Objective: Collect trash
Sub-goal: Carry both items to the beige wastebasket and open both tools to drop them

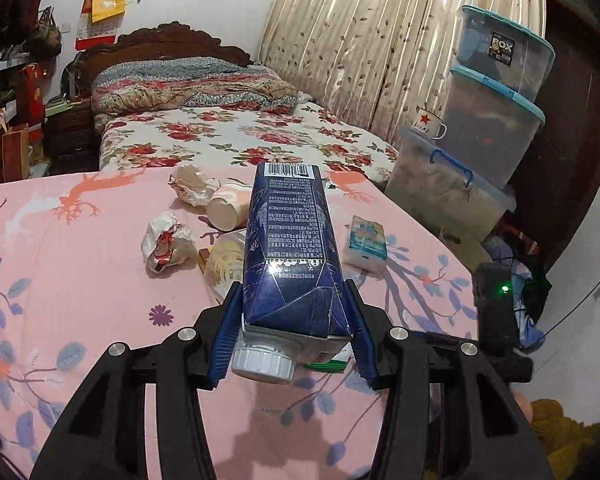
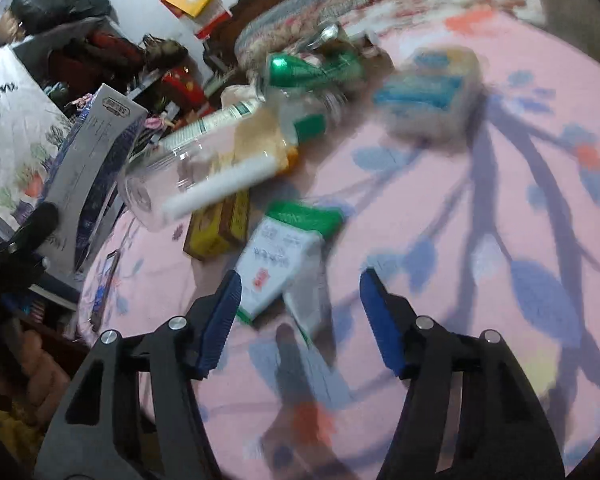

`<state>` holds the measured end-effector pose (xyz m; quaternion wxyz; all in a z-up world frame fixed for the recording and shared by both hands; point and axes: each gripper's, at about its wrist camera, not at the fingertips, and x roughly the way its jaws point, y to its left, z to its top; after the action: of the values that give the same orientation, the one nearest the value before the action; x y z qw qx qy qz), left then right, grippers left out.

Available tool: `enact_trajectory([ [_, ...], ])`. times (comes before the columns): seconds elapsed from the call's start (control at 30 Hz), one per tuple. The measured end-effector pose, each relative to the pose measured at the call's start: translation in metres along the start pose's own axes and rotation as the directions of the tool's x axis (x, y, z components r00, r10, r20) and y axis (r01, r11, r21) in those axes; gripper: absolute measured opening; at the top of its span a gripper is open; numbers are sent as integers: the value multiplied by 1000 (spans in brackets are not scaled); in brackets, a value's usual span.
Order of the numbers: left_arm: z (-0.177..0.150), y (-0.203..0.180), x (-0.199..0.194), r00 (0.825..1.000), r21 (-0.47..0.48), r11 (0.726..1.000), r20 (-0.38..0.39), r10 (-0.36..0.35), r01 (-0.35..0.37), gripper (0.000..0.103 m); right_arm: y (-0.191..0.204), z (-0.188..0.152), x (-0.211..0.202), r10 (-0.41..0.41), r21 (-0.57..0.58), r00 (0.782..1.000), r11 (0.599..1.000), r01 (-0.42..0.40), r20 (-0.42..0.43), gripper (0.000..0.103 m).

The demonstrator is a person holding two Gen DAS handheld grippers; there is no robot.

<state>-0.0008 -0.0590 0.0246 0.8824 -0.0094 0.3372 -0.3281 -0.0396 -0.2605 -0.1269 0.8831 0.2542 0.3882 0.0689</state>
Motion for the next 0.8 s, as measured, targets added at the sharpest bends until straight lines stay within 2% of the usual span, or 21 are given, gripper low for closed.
enact_trajectory([
  [0.07,-1,1,-2,1000,1,1000,2,3,-3,47,13,3,10,-43,-57,999,997,43,6,63],
  [0.1,-1,1,-2,1000,2,1000,2,4,-4,47,23,4,17,-83,-111,996,990,84,16,58],
  [0.13,-1,1,-2,1000,5,1000,1,8,-8,47,31,3,23,-126,-159,992,979,127,22,39],
  [0.17,-1,1,-3,1000,6,1000,1,11,-11,47,40,1,28,-154,-206,988,966,154,13,25],
  [0.23,2,-1,-4,1000,15,1000,1,12,-12,47,44,-2,29,-133,-222,991,966,130,0,11],
  [0.33,8,-10,-2,1000,45,999,8,13,-14,47,32,-2,18,-114,-169,993,979,116,18,9],
  [0.4,13,-17,2,1000,65,998,6,2,-2,47,15,3,-1,-88,-102,994,990,94,57,9],
  [0.5,24,-40,18,999,114,993,-13,-42,44,47,-15,11,-31,-107,-26,986,993,111,130,9],
  [0.6,33,-66,40,995,159,982,-46,-92,98,47,-50,20,-63,-164,49,966,986,157,202,9],
  [0.67,41,-92,64,986,194,968,-89,-143,158,47,-80,25,-85,-215,109,945,975,194,246,9],
  [0.8,51,-154,120,955,276,920,-180,-235,279,47,-144,41,-126,-286,234,908,947,220,306,9],
])
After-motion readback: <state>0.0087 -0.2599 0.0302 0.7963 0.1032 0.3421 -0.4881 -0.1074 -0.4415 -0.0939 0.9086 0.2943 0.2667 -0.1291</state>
